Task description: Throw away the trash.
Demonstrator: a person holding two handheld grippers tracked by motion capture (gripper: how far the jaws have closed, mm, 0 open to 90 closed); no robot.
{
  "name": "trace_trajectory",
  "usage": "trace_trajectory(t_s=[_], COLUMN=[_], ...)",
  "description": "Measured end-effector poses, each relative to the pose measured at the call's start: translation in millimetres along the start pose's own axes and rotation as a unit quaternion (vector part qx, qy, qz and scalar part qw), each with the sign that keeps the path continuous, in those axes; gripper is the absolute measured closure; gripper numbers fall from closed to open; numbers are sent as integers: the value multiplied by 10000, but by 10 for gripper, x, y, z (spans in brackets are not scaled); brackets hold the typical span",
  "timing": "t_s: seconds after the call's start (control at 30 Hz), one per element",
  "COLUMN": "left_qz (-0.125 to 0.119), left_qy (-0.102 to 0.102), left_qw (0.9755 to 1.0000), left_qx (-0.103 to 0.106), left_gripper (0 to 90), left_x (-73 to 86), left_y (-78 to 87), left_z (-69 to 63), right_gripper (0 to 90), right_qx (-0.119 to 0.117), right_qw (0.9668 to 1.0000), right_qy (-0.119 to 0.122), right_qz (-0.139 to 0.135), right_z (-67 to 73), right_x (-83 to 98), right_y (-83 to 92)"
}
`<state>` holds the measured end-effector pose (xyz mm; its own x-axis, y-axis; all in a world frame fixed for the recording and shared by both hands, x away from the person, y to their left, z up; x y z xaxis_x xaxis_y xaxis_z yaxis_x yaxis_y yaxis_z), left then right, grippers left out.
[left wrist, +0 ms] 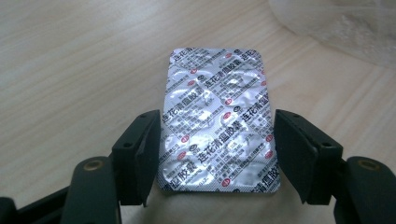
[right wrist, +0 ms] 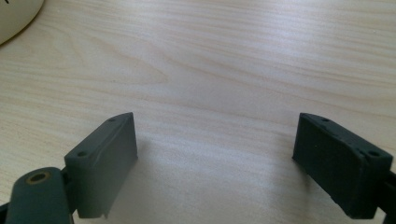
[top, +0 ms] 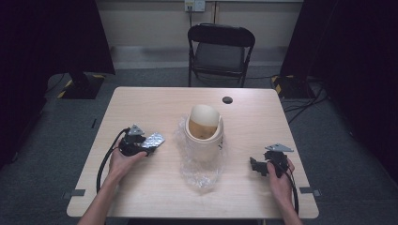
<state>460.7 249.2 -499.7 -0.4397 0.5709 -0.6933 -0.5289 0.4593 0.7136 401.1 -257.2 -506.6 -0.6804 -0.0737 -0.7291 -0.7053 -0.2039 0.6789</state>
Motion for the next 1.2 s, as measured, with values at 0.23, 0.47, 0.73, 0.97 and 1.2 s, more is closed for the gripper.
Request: trace_trajectory(t_s=[0.23,0.47,0.73,0.97,1.2], left_qz=[-34,-148,-236,-286,-673], left_qy=[-103,7,-90,-41,180], left_qw=[9999,9999,9997,9996,9975], left_qx=[27,-53,19,3,103], left_gripper=[338,192,340,341,341], left_x=[52,56,67,63,-46], left_y=[57,-12,25,78,222], left_z=[-96,-81,-112,-104,-132], right_gripper=[126,126,126,126,126], right_qx=[-6,-2,-2,-9,-11], right_qw=[10000,10000,10000,10000,10000], right_qy=[-6,-2,-2,-6,-7], right_qz=[-1,0,1,1,2], right_z=[0,0,0,0,-1], right_x=[0,0,0,0,-1], right_y=[0,0,0,0,0])
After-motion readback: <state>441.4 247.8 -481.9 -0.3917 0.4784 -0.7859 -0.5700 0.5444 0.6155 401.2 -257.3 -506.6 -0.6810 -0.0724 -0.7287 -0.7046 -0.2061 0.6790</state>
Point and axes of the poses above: each handheld gripper's, and its own axes: y roughly backward along the jaws, x roughly out of its underside, z roughly to its left, the point moved 1 cm from there along -y, roughly forward along the jaws, and after that the axes turned 8 degrees about -y, right-handed, at the moved point
